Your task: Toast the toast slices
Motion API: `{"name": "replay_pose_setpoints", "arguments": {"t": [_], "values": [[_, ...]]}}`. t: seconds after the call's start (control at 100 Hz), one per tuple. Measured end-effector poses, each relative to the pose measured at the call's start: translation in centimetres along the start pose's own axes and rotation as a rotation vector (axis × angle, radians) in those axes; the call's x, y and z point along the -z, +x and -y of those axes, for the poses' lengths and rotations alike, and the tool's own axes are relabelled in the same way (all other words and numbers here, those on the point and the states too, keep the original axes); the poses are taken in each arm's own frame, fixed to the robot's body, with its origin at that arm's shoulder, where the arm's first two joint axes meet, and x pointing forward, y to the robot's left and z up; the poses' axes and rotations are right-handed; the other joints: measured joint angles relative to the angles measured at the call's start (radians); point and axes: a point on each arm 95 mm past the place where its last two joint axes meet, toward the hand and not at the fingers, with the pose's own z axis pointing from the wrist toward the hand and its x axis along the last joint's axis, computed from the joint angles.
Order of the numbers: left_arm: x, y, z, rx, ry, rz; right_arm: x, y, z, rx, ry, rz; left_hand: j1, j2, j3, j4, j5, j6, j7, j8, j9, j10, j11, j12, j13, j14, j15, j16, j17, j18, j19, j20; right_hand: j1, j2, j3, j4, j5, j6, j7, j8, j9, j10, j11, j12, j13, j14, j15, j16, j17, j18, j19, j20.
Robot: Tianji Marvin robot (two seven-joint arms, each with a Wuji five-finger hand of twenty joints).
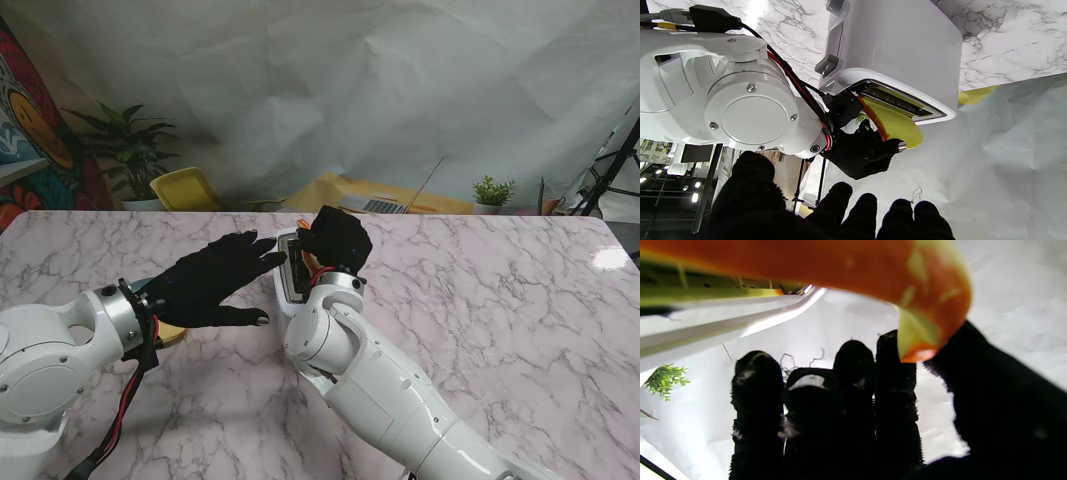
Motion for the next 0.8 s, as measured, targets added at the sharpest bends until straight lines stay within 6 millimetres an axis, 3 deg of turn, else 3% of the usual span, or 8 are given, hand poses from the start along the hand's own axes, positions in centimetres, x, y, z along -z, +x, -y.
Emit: {"name": "replay_pose_setpoints", "arguments": {"t": [0.3, 0.8], "values": [[-0.3, 0.2, 0.0, -0.002, 0.006, -0.008, 0.5, -0.5, -1.3, 0.033, 0.028, 0.047, 0.01, 0.0, 0.0, 0.0, 0.0, 0.0, 0.0, 0.0, 0.0, 0.0, 0.0, 0.0, 0.0, 0.0, 0.0, 0.0, 0.0, 0.0, 0.0, 0.0, -0.099, 0.082, -0.078, 0.029, -0.01, -0.025, 0.013, 0.08, -0.052, -0.003, 0.004, 0.032, 0.0, 0.003, -0.108, -0.039, -0.038, 0.037, 0.0, 0.0], [-0.5, 0.4, 0.1, -0.007, 0.018, -0.011, 1.7, -1.2, -2.2, 0.036, 0.059, 0.117, 0.011, 0.0, 0.0, 0.0, 0.0, 0.0, 0.0, 0.0, 0.0, 0.0, 0.0, 0.0, 0.0, 0.0, 0.0, 0.0, 0.0, 0.0, 0.0, 0.0, -0.097, 0.09, -0.079, 0.039, -0.01, -0.025, 0.012, 0.09, -0.059, 0.003, 0.005, 0.034, -0.001, 0.013, -0.121, -0.047, -0.041, 0.04, 0.0, 0.0]]}}
